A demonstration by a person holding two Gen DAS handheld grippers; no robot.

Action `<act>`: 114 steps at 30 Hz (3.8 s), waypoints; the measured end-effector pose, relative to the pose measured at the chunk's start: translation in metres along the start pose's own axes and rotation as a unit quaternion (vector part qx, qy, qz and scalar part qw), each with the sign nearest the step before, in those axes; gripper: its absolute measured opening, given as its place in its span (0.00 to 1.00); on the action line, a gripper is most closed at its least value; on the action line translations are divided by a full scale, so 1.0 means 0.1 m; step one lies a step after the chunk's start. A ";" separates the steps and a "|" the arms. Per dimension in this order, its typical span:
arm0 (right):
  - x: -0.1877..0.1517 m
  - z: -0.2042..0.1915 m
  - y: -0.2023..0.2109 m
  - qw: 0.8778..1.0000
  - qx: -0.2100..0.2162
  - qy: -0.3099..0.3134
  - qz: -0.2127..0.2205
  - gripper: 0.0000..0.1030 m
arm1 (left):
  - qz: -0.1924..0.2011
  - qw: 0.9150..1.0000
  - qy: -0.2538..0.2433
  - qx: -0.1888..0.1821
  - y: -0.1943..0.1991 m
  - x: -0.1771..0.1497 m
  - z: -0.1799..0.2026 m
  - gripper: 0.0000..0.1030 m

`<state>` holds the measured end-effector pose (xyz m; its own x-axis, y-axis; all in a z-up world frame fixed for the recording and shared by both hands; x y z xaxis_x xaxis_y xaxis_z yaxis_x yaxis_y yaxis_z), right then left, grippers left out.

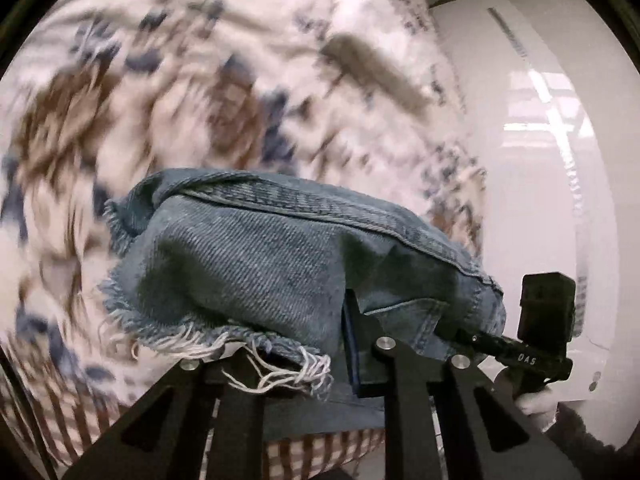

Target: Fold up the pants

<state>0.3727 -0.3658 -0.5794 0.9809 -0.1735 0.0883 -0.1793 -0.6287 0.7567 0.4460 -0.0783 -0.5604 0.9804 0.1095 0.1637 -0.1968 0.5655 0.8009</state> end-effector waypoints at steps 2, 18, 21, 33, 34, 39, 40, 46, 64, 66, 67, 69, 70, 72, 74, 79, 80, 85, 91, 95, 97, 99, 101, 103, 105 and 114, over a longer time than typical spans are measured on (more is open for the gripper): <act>0.23 -0.15 0.09 1.000 0.000 -0.001 0.016 0.29 | 0.013 1.000 -0.015 -0.007 0.07 0.33 0.17 0.14; 4.25 0.09 0.27 0.995 -0.007 0.048 0.086 0.29 | 0.070 0.993 -0.098 0.012 -1.09 3.89 1.22 0.14; 4.92 0.63 -0.32 0.998 -0.057 0.007 0.036 0.39 | 0.016 0.996 -0.071 0.056 -1.86 4.32 0.98 0.29; 4.94 1.21 -0.21 0.995 -0.027 -0.085 0.044 0.83 | 0.004 1.000 -0.010 0.028 -1.80 4.01 0.42 0.64; 4.81 1.21 -0.20 0.995 -0.030 -0.084 0.042 0.83 | 0.006 0.999 -0.017 0.038 -1.76 3.89 0.40 0.65; 4.21 1.43 -0.36 0.987 -0.146 -0.069 0.021 0.82 | -0.008 0.993 -0.039 0.112 -1.94 3.52 0.29 0.65; 4.19 1.45 -0.36 0.985 -0.148 -0.079 0.026 0.82 | 0.000 0.992 -0.034 0.122 -1.93 3.49 0.27 0.66; 4.13 0.76 0.15 0.940 -0.317 0.014 0.128 0.89 | 0.086 0.967 -0.105 0.217 -1.40 3.39 0.80 0.81; 2.24 -1.57 2.14 0.895 -0.359 0.078 0.253 0.91 | 0.192 0.931 -0.203 0.234 0.98 1.99 2.30 0.85; 1.94 -1.84 2.42 0.890 -0.360 0.083 0.267 0.91 | 0.196 0.931 -0.208 0.225 1.21 1.82 2.40 0.85; 1.81 -1.95 2.55 0.887 -0.362 0.084 0.273 0.91 | 0.201 0.929 -0.213 0.224 1.38 1.70 2.46 0.85; 1.50 -2.22 2.82 0.883 -0.363 0.088 0.285 0.91 | 0.205 0.929 -0.218 0.218 1.62 1.52 2.54 0.85; 1.36 -2.33 2.93 0.881 -0.362 0.088 0.291 0.91 | 0.207 0.929 -0.220 0.214 1.76 1.41 2.59 0.85; 1.00 -2.61 3.18 0.879 -0.358 0.091 0.302 0.91 | 0.211 0.927 -0.228 0.211 2.01 1.20 2.68 0.85; 0.69 -2.86 3.38 0.877 -0.356 0.096 0.309 0.91 | 0.217 0.925 -0.234 0.208 2.27 0.96 2.78 0.85; 0.01 -3.31 3.80 0.876 -0.345 0.093 0.325 0.91 | 0.232 0.920 -0.239 0.206 2.87 0.41 2.95 0.85; -0.16 -3.41 3.92 0.873 -0.343 0.095 0.332 0.91 | 0.234 0.921 -0.236 0.204 2.96 0.34 2.97 0.85; -0.69 -3.70 4.30 0.874 -0.329 0.101 0.343 0.91 | 0.264 0.913 -0.226 0.214 3.41 0.02 3.08 0.85; -1.17 -3.99 4.67 0.876 -0.311 0.124 0.347 0.91 | 0.279 0.909 -0.208 0.228 3.75 -0.39 3.17 0.85; -1.39 -4.15 4.82 0.880 -0.307 0.141 0.334 0.92 | 0.258 0.914 -0.199 0.242 3.88 -0.58 3.23 0.85; -1.45 -4.21 4.88 0.883 -0.305 0.144 0.326 0.92 | 0.254 0.911 -0.201 0.254 3.96 -0.62 3.27 0.85; -1.47 -4.25 4.93 0.886 -0.310 0.146 0.312 0.92 | 0.252 0.910 -0.200 0.262 4.03 -0.67 3.31 0.86; -1.49 -4.30 4.97 0.889 -0.310 0.148 0.302 0.92 | 0.249 0.911 -0.192 0.268 4.09 -0.69 3.32 0.86; -1.47 -4.33 5.03 0.890 -0.312 0.149 0.297 0.92 | 0.245 0.913 -0.183 0.270 4.12 -0.69 3.32 0.85; -1.46 -4.37 5.11 0.889 -0.312 0.151 0.300 0.92 | 0.247 0.911 -0.180 0.279 4.15 -0.73 3.34 0.85; -1.38 -4.38 5.28 0.896 -0.302 0.144 0.293 0.92 | 0.249 0.906 -0.180 0.290 4.20 -0.81 3.40 0.85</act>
<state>0.1755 -0.3418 0.0920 0.7259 -0.0821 0.6829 -0.6817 0.0461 0.7302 0.2826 -0.1276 -0.0410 0.7247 -0.1002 0.6818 -0.6863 -0.0168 0.7271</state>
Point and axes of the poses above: each gripper's, at about its wrist camera, not at the fingertips, and y roughly against the way its jaws point, z to its right, x to its top, the point moved 7 cm from there along -y, roughly the way its jaws point, and after that the axes turned 4 degrees about z, right-handed, at the moved point
